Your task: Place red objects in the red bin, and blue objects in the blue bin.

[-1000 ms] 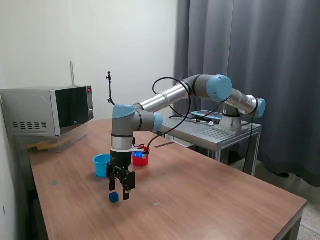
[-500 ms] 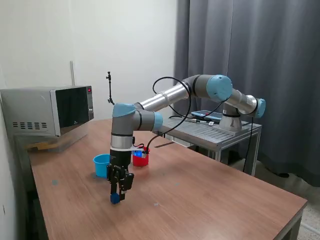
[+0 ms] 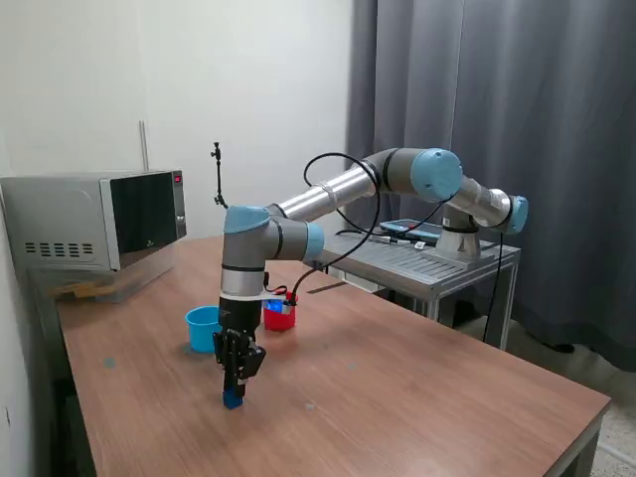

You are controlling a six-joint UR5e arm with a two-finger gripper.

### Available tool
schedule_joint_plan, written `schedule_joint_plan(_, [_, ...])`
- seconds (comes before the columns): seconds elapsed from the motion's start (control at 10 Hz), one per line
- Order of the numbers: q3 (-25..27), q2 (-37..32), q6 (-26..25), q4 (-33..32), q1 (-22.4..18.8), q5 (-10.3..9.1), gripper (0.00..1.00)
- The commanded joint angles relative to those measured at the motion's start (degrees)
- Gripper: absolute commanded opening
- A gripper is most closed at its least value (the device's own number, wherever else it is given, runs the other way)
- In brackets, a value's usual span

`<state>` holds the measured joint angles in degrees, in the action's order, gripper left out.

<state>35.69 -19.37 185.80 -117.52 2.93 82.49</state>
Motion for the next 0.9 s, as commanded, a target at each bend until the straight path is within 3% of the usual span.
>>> schedule_joint_plan(0.0, [0.52,0.12,0.0,0.01,-0.03,0.13,0.0])
schedule_joint_plan(0.1, [0.26,0.12,0.09,0.01,-0.03,0.22,0.0])
schedule_joint_plan(0.3, [-0.09,-2.76,0.09,0.01,-0.03,2.93,0.0])
schedule_joint_plan(0.6, [-0.18,-6.02,0.09,0.01,0.5,3.9,0.0])
schedule_joint_plan(0.8, [0.87,-6.47,-0.09,0.62,1.29,6.7,0.0])
